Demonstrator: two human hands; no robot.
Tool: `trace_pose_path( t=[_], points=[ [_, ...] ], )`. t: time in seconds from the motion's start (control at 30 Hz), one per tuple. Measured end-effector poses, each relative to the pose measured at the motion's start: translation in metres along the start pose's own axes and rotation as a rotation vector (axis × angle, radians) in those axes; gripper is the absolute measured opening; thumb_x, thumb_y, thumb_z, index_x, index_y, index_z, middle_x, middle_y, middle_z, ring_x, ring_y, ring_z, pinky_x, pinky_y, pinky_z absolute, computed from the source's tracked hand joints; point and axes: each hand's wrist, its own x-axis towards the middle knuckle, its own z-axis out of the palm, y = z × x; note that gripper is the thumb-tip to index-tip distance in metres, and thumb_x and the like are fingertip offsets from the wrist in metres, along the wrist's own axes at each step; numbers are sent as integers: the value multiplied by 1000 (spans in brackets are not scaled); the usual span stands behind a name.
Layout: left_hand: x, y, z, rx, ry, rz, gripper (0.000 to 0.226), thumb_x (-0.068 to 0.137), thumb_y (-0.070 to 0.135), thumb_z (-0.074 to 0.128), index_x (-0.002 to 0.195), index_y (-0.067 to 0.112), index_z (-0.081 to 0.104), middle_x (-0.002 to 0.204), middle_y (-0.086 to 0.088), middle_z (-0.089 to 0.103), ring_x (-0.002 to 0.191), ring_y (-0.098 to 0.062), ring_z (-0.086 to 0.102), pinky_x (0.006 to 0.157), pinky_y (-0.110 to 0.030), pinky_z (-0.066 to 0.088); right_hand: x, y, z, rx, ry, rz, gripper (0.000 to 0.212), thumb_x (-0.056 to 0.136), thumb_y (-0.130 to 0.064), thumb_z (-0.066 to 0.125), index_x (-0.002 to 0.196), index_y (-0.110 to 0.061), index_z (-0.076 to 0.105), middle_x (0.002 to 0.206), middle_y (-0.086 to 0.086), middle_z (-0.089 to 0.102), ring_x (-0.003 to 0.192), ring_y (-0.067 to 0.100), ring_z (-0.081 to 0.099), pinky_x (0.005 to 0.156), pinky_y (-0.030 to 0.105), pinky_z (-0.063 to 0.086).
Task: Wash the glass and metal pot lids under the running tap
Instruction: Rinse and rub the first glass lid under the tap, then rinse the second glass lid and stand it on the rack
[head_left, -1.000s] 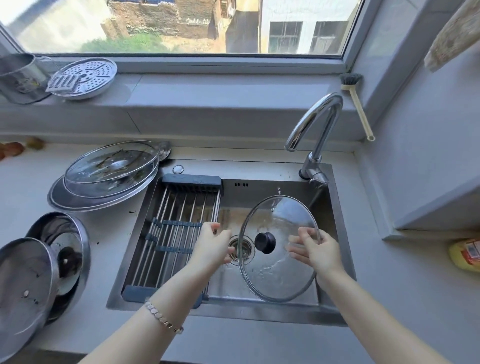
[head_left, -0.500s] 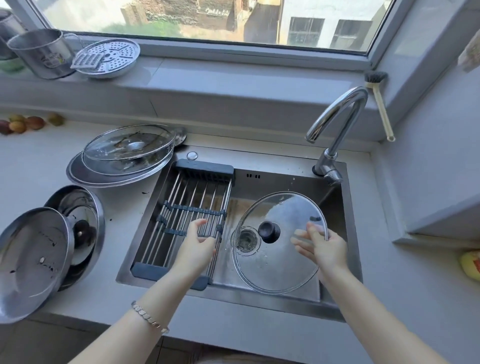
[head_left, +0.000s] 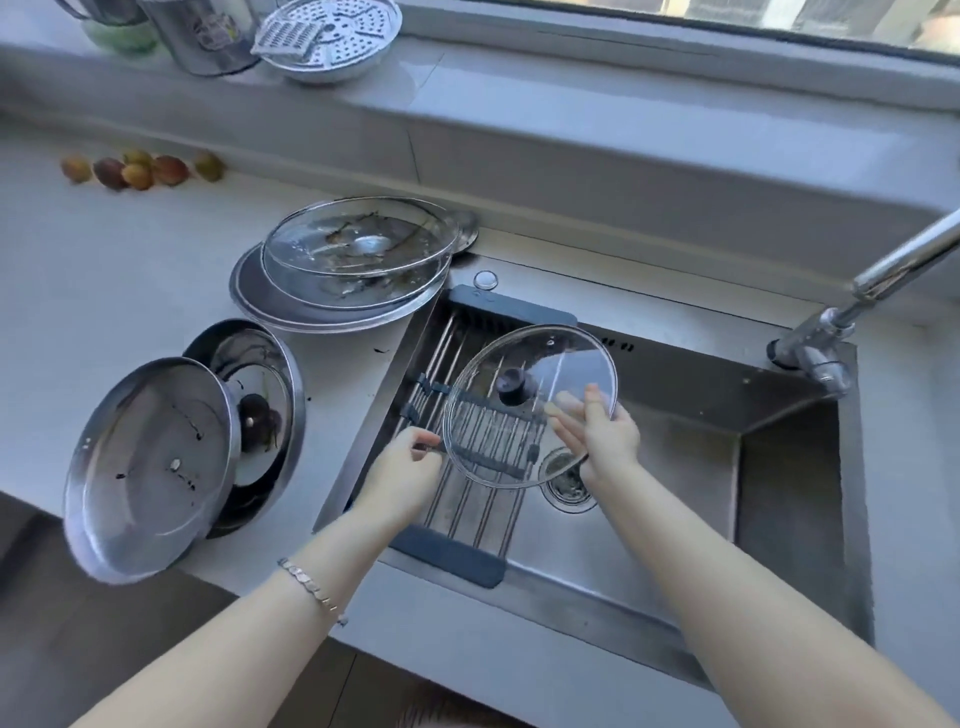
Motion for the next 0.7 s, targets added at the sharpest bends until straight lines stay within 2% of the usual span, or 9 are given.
trace_pose_path(
  t=[0.13,0.17,0.27,0.33,0.4,0.43,0.57,0.63,0.7],
  points=[
    [18,-6,-13,-25,-9,18,22,90,13,40,104,27,49,102,0,57,99,-22,60,87,-39,51,32,24,24,-35,81,68,42,93,-23,55,127,-2,42,109,17,65,52,15,69,47,20,55],
    [23,-7,-16,-38,-13,15,22,91,12,39,105,27,49,99,3,56,99,-22,60,85,-38,51,37,28,27,-55,91,70,39,94,-22,54,125,-1,43,109,16,65,50,14,68,46,19,55],
    [33,-12,-25,-59,-33,11,23,92,11,38,106,25,49,96,5,55,99,-23,61,82,-35,50,47,37,29,-131,144,69,25,95,-23,52,110,-5,45,89,12,63,44,10,64,43,17,52],
    [39,-14,-30,-50,-54,17,23,92,12,38,106,26,49,100,4,55,100,-22,61,84,-36,50,53,44,27,-382,231,43,38,93,-33,51,115,-2,46,92,14,61,61,17,66,57,24,54],
    [45,-15,-32,-34,-76,23,22,91,14,39,106,28,49,98,7,56,98,-21,61,85,-38,51,56,48,25,-691,292,12,54,93,-41,47,129,-1,43,123,20,50,100,32,59,87,38,44],
    [48,-15,-33,-31,-87,28,22,91,15,39,106,28,49,98,9,56,98,-21,62,85,-39,51,56,48,26,-777,305,9,56,93,-42,45,131,-2,40,134,20,41,112,35,51,94,40,39],
    [57,-7,-32,-23,-122,30,23,92,15,38,109,26,48,105,3,57,98,-25,63,83,-39,52,58,38,30,-932,244,58,61,96,-41,38,135,5,28,136,22,42,120,37,46,88,38,36],
    [61,-1,-33,-17,-132,36,22,92,15,39,109,25,49,108,-1,58,99,-27,64,78,-36,53,56,29,30,-1085,219,85,62,95,-40,39,133,7,28,137,25,39,122,37,43,92,38,36],
    [66,8,-35,-12,-118,63,22,91,14,40,107,23,51,106,-2,59,96,-27,65,81,-37,52,52,16,31,-1267,200,36,55,93,-33,45,131,6,33,137,26,34,125,38,36,99,37,34]
  ],
)
